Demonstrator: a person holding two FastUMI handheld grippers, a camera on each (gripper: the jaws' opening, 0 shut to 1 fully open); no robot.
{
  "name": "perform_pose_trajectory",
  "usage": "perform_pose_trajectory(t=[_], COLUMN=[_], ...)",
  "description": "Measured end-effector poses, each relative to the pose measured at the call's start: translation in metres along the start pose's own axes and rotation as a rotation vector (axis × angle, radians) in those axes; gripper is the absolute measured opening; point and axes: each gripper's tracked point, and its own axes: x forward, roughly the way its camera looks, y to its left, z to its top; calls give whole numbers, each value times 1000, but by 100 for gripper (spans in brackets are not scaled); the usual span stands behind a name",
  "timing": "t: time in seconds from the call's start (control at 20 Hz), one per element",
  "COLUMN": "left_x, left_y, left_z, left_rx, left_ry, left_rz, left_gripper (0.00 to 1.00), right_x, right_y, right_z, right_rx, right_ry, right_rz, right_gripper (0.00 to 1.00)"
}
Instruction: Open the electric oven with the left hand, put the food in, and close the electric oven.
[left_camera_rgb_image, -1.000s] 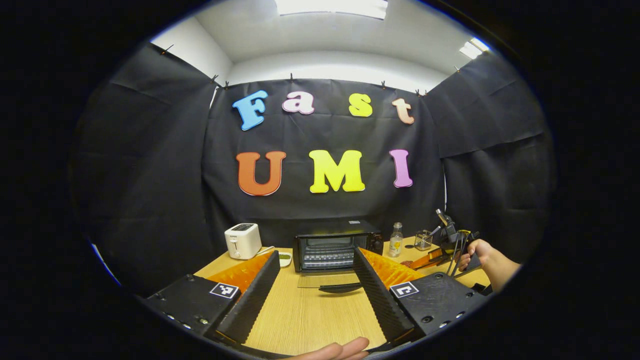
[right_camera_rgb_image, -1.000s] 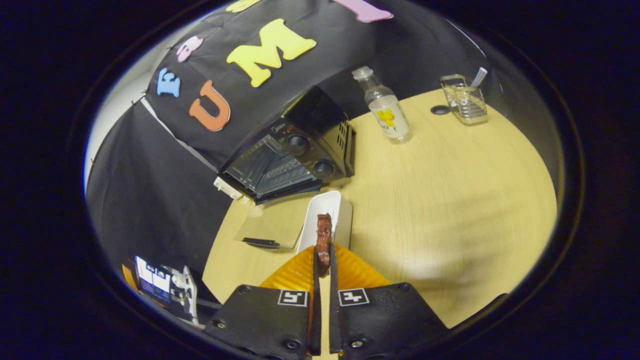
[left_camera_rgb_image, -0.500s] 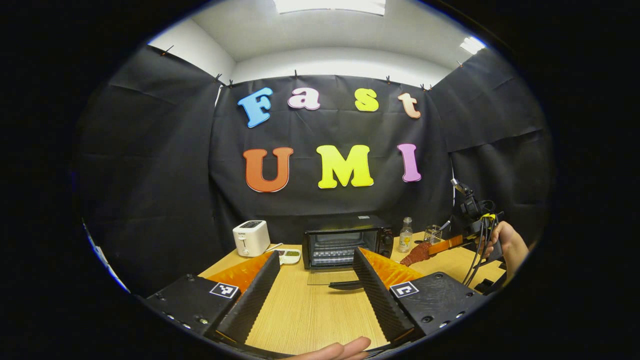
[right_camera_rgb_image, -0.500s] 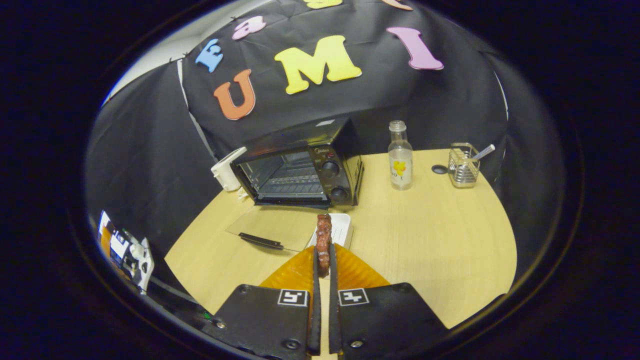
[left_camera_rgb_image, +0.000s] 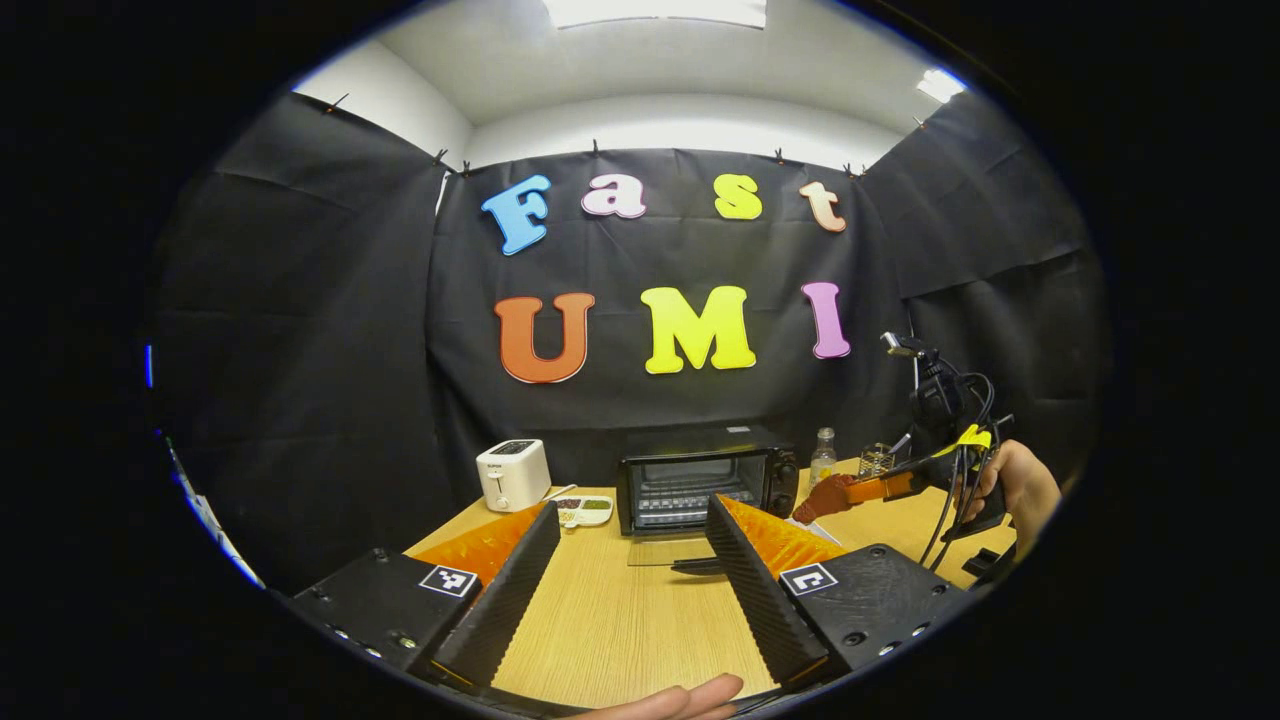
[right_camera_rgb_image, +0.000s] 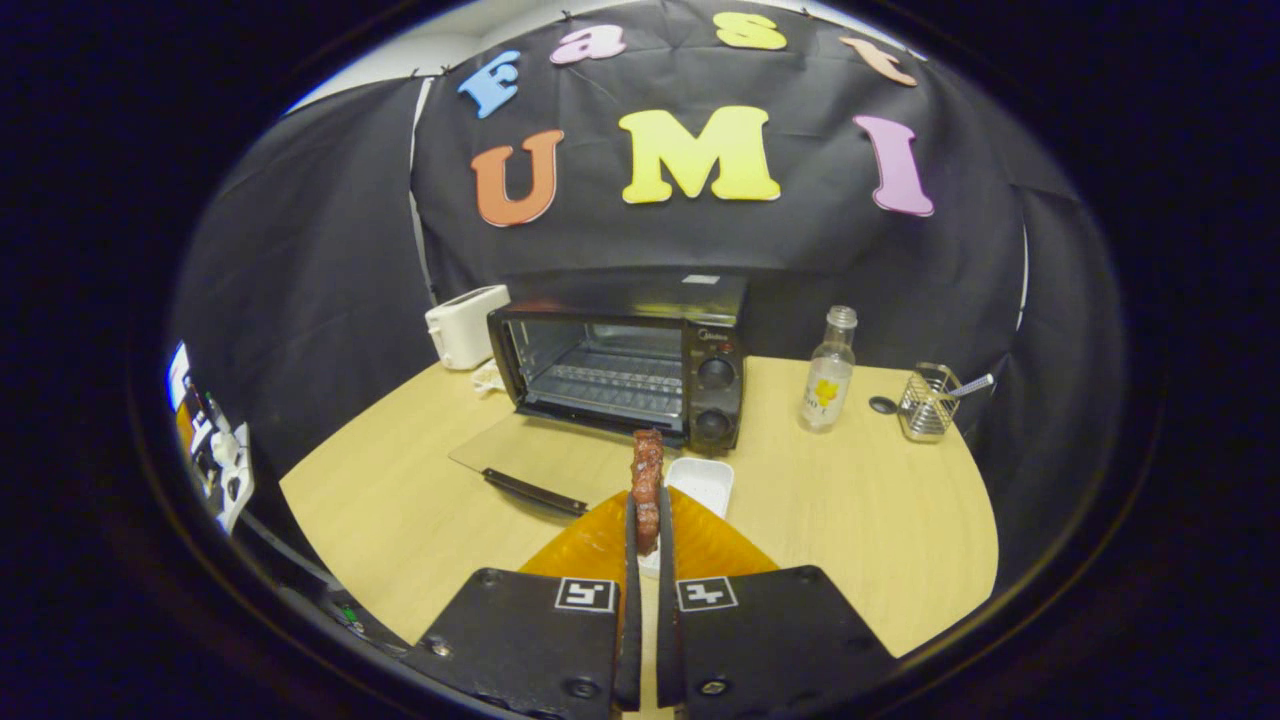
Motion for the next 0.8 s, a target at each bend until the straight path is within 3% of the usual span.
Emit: perform_pose_trajectory(t=[0.45, 0.8], left_x=[12, 30], left_y=[23, 42], left_z=[-3, -11], left_rx=[-51, -43], left_ry=[-26, -30], left_rz=[39, 67], left_gripper=[94, 94], right_x=[79, 161], right_y=[64, 76], right_z=[36, 54], right_rx=[32, 215], right_ry=[-184, -250], right_rz=[-60, -63], right_gripper=[9, 9])
